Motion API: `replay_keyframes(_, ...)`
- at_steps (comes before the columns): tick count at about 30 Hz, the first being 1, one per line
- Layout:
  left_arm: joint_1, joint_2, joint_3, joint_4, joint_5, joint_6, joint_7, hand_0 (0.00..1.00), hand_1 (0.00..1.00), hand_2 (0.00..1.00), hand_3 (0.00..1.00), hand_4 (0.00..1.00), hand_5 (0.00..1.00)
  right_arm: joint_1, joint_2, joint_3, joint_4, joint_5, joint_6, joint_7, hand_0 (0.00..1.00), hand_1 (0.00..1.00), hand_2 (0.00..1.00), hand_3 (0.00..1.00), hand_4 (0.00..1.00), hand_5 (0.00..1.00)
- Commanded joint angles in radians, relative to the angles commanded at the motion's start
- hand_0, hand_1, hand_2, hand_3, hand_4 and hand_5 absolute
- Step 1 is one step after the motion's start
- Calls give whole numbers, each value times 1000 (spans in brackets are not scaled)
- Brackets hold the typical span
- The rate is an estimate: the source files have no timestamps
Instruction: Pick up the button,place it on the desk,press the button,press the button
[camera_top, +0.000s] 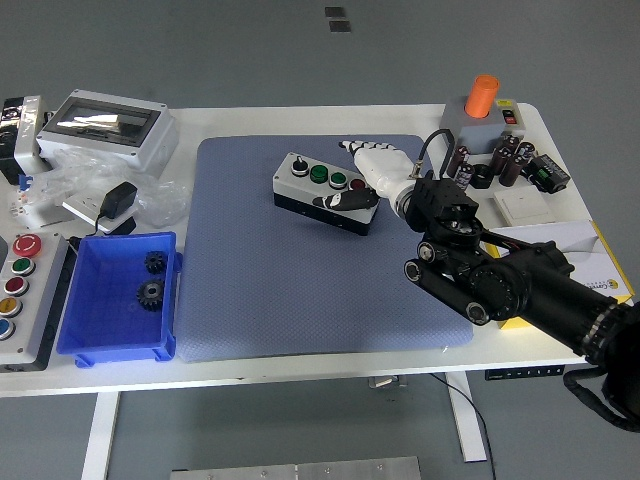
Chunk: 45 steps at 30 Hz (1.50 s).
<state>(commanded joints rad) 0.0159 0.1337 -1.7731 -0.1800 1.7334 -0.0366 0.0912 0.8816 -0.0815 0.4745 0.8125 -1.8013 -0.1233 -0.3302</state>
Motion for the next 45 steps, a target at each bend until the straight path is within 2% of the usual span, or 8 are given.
replay_keyframes(8, -3, 1, 0, 0, 1, -1, -1, 731, 735, 619, 645, 574, 188, 1, 10, -1, -23, -17, 6, -24, 958, 951, 958, 998, 998, 695)
replay_keyframes(9, -3, 1, 0, 0, 1, -1, -1, 731, 735, 618, 645, 574, 188, 1, 11, -3, -24, -18, 4, -26, 722, 808, 847, 998, 998, 614)
replay_keyframes(14, -5, 0, 1, 0, 0, -2, -1, 731, 735, 618, 645, 574, 188, -3, 18, -24, -30, -9, -5, -29, 722, 808, 847, 998, 998, 614)
replay_keyframes(15, -5, 0, 0, 0, 1, -3, -2, 731, 735, 619, 645, 575, 188, -4, 20, -30, -31, -7, -7, -29, 369, 604, 672, 995, 886, 226)
replay_keyframes(32, -8, -1, -1, 0, -5, -9, -13, 731, 735, 618, 646, 576, 189, -12, 28, -57, -42, 0, -93, -13, 183, 408, 490, 791, 758, 96)
replay_keyframes(33, -8, -2, -1, 0, -6, -9, -13, 731, 735, 619, 646, 577, 188, -13, 29, -57, -42, -3, -98, -14, 132, 353, 426, 647, 514, 2)
replay_keyframes(44, -7, -3, 1, 0, -9, -7, -15, 731, 735, 619, 647, 578, 190, -19, 20, -54, -32, -12, -130, -4, 119, 341, 381, 572, 552, 2)
replay_keyframes(45, -7, -4, 0, 0, -9, -7, -15, 731, 734, 619, 647, 578, 192, -19, 19, -55, -30, -11, -132, -2, 119, 339, 354, 504, 641, 2)
